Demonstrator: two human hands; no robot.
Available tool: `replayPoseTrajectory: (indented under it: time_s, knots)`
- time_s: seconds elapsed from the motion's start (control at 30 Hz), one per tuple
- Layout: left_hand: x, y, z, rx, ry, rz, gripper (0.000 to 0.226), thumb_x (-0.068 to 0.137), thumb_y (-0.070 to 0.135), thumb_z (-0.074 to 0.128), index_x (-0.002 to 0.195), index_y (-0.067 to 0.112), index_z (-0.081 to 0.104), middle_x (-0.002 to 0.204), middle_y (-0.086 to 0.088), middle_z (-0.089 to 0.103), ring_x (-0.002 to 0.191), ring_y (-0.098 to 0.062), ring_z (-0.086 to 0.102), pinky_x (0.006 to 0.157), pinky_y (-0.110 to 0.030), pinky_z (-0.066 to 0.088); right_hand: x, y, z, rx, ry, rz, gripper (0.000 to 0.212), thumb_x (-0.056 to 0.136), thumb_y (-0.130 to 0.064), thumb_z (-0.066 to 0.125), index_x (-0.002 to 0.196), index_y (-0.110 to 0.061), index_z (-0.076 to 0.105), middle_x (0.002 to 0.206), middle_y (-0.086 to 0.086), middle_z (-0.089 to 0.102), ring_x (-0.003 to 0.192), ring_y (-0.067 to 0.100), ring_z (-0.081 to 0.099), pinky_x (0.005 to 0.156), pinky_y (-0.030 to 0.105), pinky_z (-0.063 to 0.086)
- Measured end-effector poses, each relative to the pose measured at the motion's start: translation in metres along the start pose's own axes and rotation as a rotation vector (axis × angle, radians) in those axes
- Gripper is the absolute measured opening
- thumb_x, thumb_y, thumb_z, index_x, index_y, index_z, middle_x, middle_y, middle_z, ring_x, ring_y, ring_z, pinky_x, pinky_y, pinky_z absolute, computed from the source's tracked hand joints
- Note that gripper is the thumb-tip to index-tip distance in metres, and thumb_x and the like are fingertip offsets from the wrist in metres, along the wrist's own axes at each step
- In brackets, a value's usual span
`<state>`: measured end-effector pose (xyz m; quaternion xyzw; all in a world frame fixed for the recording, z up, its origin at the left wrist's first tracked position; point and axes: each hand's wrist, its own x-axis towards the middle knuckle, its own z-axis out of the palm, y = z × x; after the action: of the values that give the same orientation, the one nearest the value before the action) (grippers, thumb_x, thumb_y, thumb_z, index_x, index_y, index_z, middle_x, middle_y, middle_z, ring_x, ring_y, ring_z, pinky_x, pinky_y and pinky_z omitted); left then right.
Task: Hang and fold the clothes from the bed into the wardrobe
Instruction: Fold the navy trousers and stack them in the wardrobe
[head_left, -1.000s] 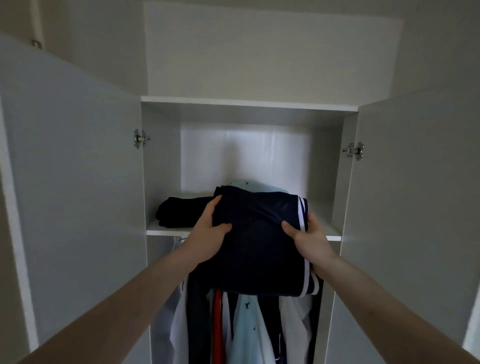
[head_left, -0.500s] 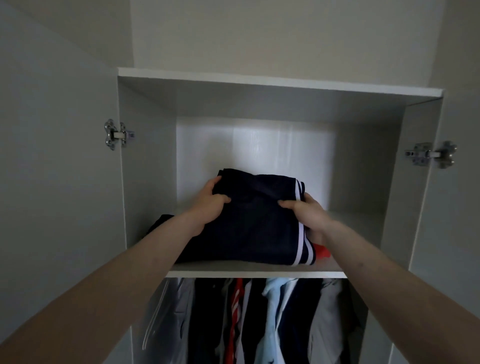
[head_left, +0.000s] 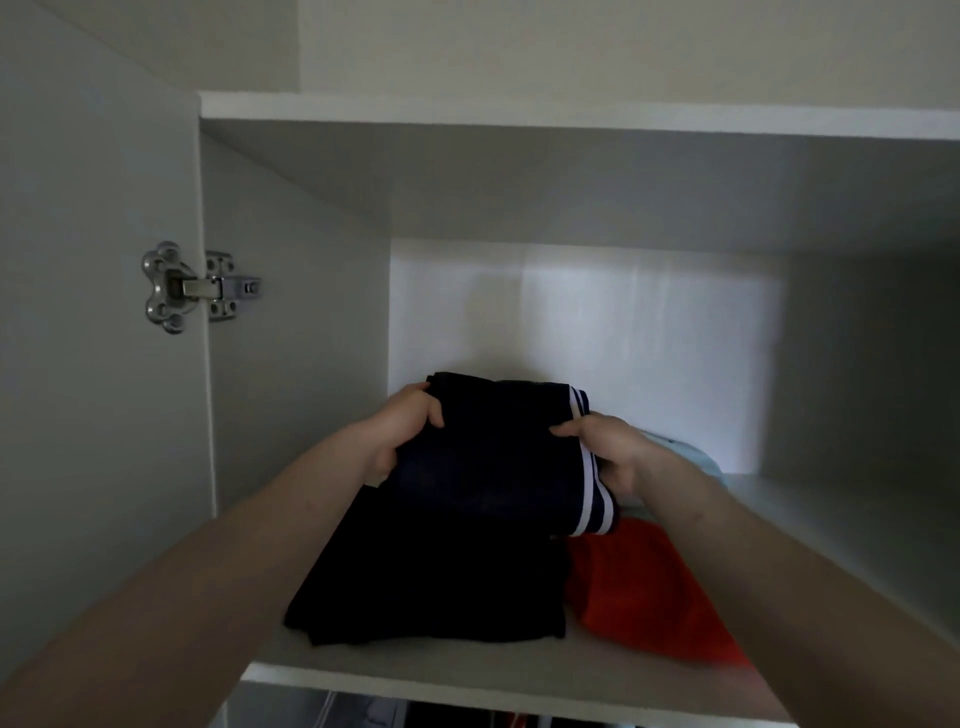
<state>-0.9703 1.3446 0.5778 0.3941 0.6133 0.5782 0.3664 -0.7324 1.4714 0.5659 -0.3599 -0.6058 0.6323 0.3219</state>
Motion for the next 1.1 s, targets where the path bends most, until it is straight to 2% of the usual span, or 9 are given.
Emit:
replayPoseTrajectory:
  time_s: [0.23, 0.37, 0.47, 0.6, 0.73, 0.8, 0.93, 1.03, 1.1]
  knots:
    - [0.065, 0.001, -0.015, 0.145, 0.121, -0.030, 0.071, 0.077, -0.003, 0.054, 0.143, 0.021, 0.049, 0.122, -0.015, 0.062, 0.105, -0.034, 0.064, 0.082, -0.042, 0.060, 0.109, -0.006, 0.017, -0.102, -0.036, 0.055, 0.052, 0.090, -0.009, 0.071, 0.139, -0.004, 0.057, 0.119, 0.019, 0.072, 0.104, 0.034, 0.071, 0.081, 0.039, 0.060]
    - [0.104, -0.005, -0.031, 0.194, 0.184, -0.032, 0.079, 0.078, -0.004, 0.057, 0.150, 0.023, 0.044, 0.127, -0.011, 0.060, 0.106, -0.030, 0.062, 0.082, -0.036, 0.058, 0.160, -0.009, 0.030, -0.142, -0.079, 0.079, 0.042, 0.093, -0.009, 0.065, 0.134, -0.006, 0.058, 0.116, 0.021, 0.072, 0.101, 0.035, 0.071, 0.074, 0.038, 0.059]
    - [0.131, -0.008, -0.044, 0.237, 0.256, 0.012, 0.079, 0.076, -0.004, 0.061, 0.150, 0.020, 0.047, 0.124, -0.009, 0.062, 0.097, -0.023, 0.064, 0.077, -0.030, 0.056, 0.198, -0.009, 0.041, -0.134, -0.079, 0.086, 0.052, 0.087, -0.010, 0.070, 0.137, -0.007, 0.057, 0.119, 0.021, 0.071, 0.102, 0.038, 0.071, 0.071, 0.040, 0.061]
    - [0.158, -0.023, -0.056, 0.319, 0.320, 0.019, 0.074, 0.077, -0.001, 0.064, 0.147, 0.018, 0.050, 0.116, -0.008, 0.063, 0.086, -0.017, 0.063, 0.063, -0.025, 0.052, 0.239, 0.002, 0.058, -0.178, -0.100, 0.093, 0.067, 0.076, -0.012, 0.076, 0.140, -0.005, 0.056, 0.122, 0.021, 0.069, 0.104, 0.039, 0.069, 0.088, 0.052, 0.060]
    - [0.176, -0.059, -0.067, 0.496, 0.306, -0.030, 0.061, 0.076, 0.009, 0.067, 0.136, 0.015, 0.057, 0.124, -0.014, 0.066, 0.103, -0.029, 0.066, 0.088, -0.036, 0.057, 0.247, 0.027, 0.073, -0.248, -0.071, 0.090, 0.059, 0.085, -0.007, 0.073, 0.140, 0.000, 0.053, 0.120, 0.023, 0.067, 0.103, 0.039, 0.068, 0.096, 0.054, 0.056]
    - [0.182, -0.077, -0.068, 0.713, 0.263, -0.064, 0.066, 0.071, 0.025, 0.068, 0.135, 0.014, 0.058, 0.132, -0.014, 0.064, 0.116, -0.030, 0.063, 0.099, -0.037, 0.054, 0.247, 0.041, 0.078, -0.393, -0.050, 0.039, 0.069, 0.087, -0.009, 0.073, 0.148, -0.001, 0.041, 0.129, 0.022, 0.063, 0.108, 0.035, 0.065, 0.098, 0.045, 0.055]
    - [0.182, -0.091, -0.054, 1.091, 0.262, -0.030, 0.088, 0.082, 0.055, 0.061, 0.157, 0.020, 0.033, 0.160, -0.013, 0.036, 0.147, -0.035, 0.035, 0.120, -0.042, 0.033, 0.242, 0.059, 0.078, -0.948, -0.072, -0.248, 0.095, 0.096, -0.032, 0.066, 0.163, -0.016, 0.002, 0.169, 0.016, 0.011, 0.151, 0.035, 0.026, 0.120, 0.037, 0.030]
    - [0.188, -0.099, -0.040, 1.166, 0.108, 0.010, 0.077, 0.093, 0.060, 0.050, 0.159, 0.026, 0.032, 0.167, -0.003, 0.025, 0.154, -0.031, 0.019, 0.126, -0.042, 0.018, 0.239, 0.075, 0.086, -1.078, -0.171, -0.384, 0.077, 0.101, -0.041, 0.054, 0.163, -0.016, 0.016, 0.171, 0.009, 0.007, 0.156, 0.028, 0.014, 0.126, 0.035, 0.016]
    - [0.195, -0.121, -0.037, 1.207, -0.012, -0.094, 0.093, 0.079, 0.082, 0.033, 0.159, 0.034, 0.029, 0.169, 0.005, 0.019, 0.157, -0.026, 0.009, 0.127, -0.048, 0.010, 0.234, 0.089, 0.091, -1.145, -0.234, -0.304, 0.069, 0.104, -0.049, 0.044, 0.161, -0.015, 0.026, 0.170, 0.008, 0.012, 0.157, 0.023, 0.012, 0.126, 0.031, 0.012]
